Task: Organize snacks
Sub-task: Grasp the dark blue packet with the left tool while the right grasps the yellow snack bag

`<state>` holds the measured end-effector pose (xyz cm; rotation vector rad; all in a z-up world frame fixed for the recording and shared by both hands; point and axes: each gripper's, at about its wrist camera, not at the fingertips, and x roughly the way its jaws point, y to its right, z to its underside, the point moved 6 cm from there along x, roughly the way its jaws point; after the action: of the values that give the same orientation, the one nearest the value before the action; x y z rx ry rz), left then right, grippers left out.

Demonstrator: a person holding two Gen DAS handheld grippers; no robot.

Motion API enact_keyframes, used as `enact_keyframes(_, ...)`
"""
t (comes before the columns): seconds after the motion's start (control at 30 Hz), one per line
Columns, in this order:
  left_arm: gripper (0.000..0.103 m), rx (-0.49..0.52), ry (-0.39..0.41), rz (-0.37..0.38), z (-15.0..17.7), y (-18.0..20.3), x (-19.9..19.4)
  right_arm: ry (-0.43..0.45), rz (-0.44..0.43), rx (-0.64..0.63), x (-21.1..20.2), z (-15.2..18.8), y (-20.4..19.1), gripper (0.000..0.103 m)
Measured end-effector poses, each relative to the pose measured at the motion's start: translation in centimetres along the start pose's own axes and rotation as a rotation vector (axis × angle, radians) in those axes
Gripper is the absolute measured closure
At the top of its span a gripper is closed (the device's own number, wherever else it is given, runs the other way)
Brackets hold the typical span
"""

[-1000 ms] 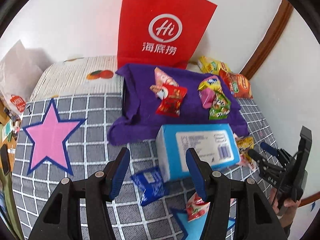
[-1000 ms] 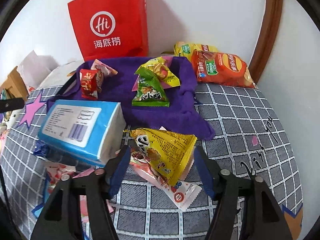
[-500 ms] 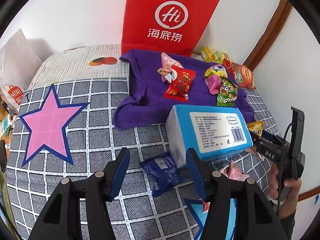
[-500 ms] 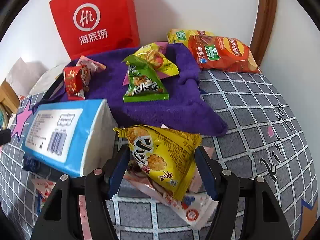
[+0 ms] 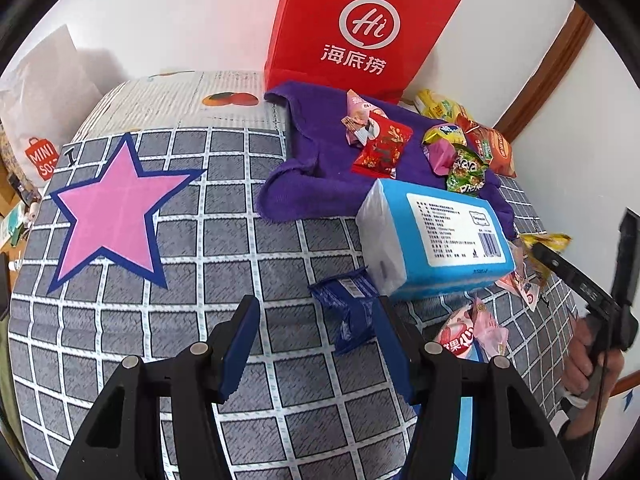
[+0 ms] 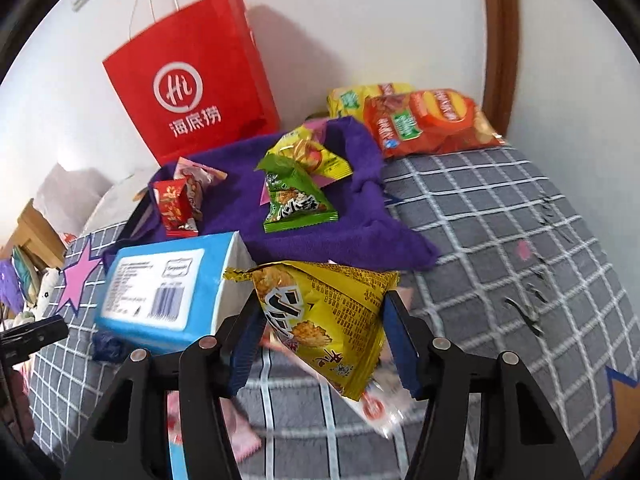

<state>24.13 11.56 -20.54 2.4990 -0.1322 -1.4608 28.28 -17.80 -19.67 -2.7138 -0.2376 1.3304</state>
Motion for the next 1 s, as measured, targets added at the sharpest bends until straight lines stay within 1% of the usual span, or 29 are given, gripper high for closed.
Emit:
enact_keyframes(0.1, 0.047, 0.004, -0.005, 0.008, 0.5, 0.6, 0.4, -0.013, -0.009, -0.009, -1.7, 1.6, 0.4, 0.045)
enact_keyframes(0.23, 0.047, 0.020, -0.025, 0.008, 1.1, 1.9, 1.8, -0.041, 0.007, -0.052, -2.8, 4.5, 0.4, 0.045)
enact_keyframes(0.37, 0.047, 0.041, -0.055, -0.013, 1.4, 3.1, 4.1, -0.057, 0.039, -0.069, -3.2, 6.9, 0.5, 0.045)
enact_keyframes(0.5, 0.048, 0.060, -0.068, -0.038, 1.5, 3.7, 5.8, -0.055, 0.037, -0.044, -3.5, 8.7, 0.9, 0.045)
enact_keyframes(0.53, 0.052, 0.070, -0.056, -0.052, 1.5, 3.6, 5.9, -0.054, 0.035, -0.035, -3.6, 9.0, 0.9, 0.045)
enact_keyframes(0.57, 0.058, 0.079, -0.047, -0.059, 1.6, 3.5, 5.7, -0.053, 0.033, -0.028, -3.6, 9.3, 1.0, 0.045)
enact_keyframes(0.67, 0.057, 0.099, -0.056, -0.068, 2.1, 2.8, 5.2, -0.050, 0.027, -0.008, -3.6, 9.7, 1.1, 0.045)
enact_keyframes(0.73, 0.057, 0.107, -0.059, -0.094, 2.6, 1.8, 4.4, -0.049, 0.017, 0.005, -3.5, 9.8, 1.2, 0.045)
enact_keyframes(0.83, 0.057, 0.111, -0.059, -0.088, 2.9, 0.9, 3.7, -0.041, 0.007, 0.009, -3.4, 9.8, 1.1, 0.045)
enact_keyframes(0.9, 0.053, 0.126, -0.066, -0.091, 3.0, 0.7, 3.6, -0.037, 0.003, 0.004, -3.4, 9.8, 0.9, 0.045)
enact_keyframes(0.93, 0.048, 0.134, -0.067, -0.100, 2.9, 0.7, 3.7, -0.037, 0.004, 0.002, -3.4, 9.8, 0.8, 0.044)
enact_keyframes(1.0, 0.048, 0.137, -0.059, -0.107, 2.6, 0.8, 3.9, -0.038, 0.008, -0.005, -3.2, 9.9, 0.8, 0.044)
